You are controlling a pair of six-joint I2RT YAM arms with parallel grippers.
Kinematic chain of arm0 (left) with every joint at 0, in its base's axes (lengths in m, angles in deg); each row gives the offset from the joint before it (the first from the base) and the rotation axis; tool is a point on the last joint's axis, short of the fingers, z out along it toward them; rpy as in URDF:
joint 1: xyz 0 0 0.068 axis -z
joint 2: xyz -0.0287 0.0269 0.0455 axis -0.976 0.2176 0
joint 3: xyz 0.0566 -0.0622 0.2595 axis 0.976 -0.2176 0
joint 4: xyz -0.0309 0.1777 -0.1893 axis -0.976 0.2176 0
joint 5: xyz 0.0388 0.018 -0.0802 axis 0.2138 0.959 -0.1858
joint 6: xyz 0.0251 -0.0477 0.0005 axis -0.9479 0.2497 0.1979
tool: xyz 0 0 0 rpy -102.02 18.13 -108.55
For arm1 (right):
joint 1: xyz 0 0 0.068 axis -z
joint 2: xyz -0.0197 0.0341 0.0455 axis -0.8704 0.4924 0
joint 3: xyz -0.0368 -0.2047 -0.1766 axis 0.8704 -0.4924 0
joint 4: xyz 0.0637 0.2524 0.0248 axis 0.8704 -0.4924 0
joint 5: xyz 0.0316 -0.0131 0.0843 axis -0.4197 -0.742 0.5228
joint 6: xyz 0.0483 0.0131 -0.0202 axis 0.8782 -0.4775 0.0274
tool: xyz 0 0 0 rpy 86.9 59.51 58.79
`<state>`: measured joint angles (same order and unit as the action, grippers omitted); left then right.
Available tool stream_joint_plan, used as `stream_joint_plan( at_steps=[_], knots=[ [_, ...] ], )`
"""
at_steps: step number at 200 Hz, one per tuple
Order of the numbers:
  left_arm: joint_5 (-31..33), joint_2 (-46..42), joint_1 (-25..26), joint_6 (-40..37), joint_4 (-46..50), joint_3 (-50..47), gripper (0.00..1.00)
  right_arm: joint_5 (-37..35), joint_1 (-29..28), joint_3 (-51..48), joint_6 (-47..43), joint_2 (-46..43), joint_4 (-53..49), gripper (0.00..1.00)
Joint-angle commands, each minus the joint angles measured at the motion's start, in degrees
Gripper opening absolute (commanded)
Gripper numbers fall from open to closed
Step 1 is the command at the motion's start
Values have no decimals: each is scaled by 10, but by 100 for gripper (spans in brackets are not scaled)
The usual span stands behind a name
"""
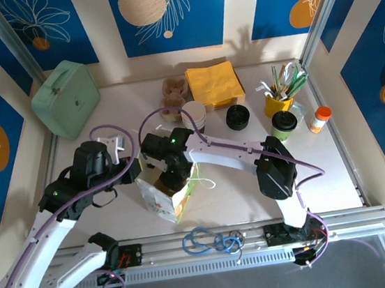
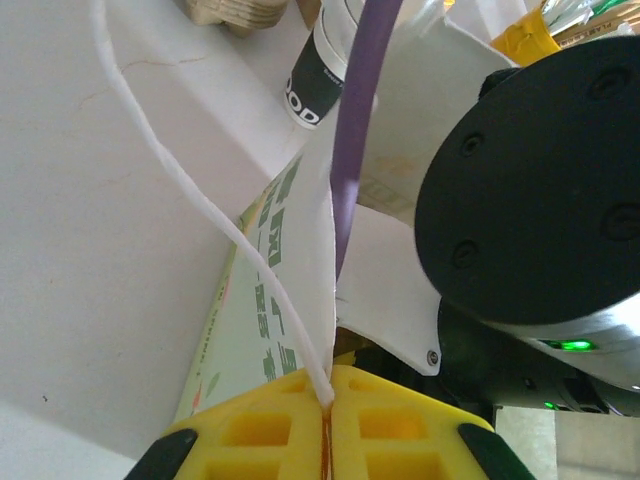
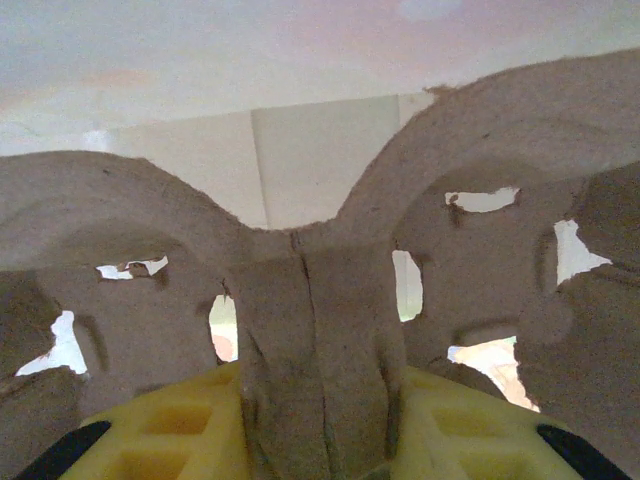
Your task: Pack the takeout coffee
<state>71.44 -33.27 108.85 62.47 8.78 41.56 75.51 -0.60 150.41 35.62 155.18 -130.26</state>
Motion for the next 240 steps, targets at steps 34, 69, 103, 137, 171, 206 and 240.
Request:
stream_joint_plan(
  at_steps=[34, 69, 103, 137, 171, 206, 240],
  knots=[
    [-1, -11, 3, 7, -9, -11, 8, 4, -3, -20, 15, 20, 9, 34],
    [1, -12, 4, 6, -9, -13, 8, 1, -1, -27, 13, 29, 10, 34],
    [2, -13, 4, 5, -9, -17, 8, 4, -2, -33, 11, 34, 15, 34],
    [2, -15, 4, 6, -10, -19, 8, 3, -3, -40, 9, 39, 19, 35],
    [3, -15, 4, 5, -9, -16, 8, -2, -3, -37, 9, 36, 15, 38],
    [0, -13, 3, 5, -10, -13, 8, -6, -2, -14, 8, 18, 4, 49],
    [-1, -10, 3, 3, -7, -9, 8, -6, -2, 9, 6, -5, -7, 62]
  ],
)
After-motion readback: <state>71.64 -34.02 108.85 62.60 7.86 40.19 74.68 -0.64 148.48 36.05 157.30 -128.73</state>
